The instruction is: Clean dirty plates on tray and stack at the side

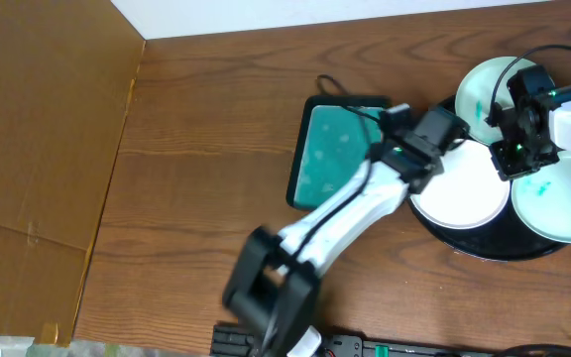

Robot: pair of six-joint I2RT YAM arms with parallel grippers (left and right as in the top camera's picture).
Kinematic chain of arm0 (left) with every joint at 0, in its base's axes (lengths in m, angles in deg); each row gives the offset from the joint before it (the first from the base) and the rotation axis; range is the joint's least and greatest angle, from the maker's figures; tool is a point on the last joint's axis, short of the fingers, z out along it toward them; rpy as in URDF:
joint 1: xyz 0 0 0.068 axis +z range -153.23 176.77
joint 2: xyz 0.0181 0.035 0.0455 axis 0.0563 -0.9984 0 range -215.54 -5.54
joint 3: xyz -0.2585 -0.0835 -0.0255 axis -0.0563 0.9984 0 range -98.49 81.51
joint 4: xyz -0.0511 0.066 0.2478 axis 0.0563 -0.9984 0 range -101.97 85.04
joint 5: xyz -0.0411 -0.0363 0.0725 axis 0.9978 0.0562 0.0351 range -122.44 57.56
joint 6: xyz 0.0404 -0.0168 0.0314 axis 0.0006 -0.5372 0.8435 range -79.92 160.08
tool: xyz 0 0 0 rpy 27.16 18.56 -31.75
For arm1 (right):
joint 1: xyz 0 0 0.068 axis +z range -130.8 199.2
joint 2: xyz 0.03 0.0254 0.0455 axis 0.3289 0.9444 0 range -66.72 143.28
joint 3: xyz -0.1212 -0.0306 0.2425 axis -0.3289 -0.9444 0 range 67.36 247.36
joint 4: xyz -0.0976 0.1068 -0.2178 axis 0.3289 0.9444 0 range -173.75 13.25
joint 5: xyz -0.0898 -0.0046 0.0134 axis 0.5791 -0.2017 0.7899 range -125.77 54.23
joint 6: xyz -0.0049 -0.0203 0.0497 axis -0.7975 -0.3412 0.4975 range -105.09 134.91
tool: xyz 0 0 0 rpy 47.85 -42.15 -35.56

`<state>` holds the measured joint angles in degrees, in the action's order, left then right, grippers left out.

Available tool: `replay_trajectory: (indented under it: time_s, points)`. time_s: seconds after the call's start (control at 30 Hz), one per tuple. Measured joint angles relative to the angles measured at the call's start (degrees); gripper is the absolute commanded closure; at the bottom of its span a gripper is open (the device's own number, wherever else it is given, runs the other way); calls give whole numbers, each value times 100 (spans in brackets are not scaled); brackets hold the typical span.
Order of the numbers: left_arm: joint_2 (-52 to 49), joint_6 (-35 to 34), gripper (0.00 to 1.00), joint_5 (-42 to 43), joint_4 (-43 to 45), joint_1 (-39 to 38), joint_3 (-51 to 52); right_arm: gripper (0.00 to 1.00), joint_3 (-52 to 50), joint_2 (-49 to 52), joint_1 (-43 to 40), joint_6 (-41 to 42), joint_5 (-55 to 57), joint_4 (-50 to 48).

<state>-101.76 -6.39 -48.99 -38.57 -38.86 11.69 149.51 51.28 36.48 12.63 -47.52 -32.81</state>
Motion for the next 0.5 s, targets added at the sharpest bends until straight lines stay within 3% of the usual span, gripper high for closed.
replay_trajectory:
  time_s: [0.27, 0.5]
  points:
    - [1298, 2, 93, -219, -872, 400, 0, 99, 155, -546, 376, -2, 820, 61]
    - [1438, 2, 93, -501, -1864, 1255, 9, 99, 225, -1366, 1106, -9, 2376, -107]
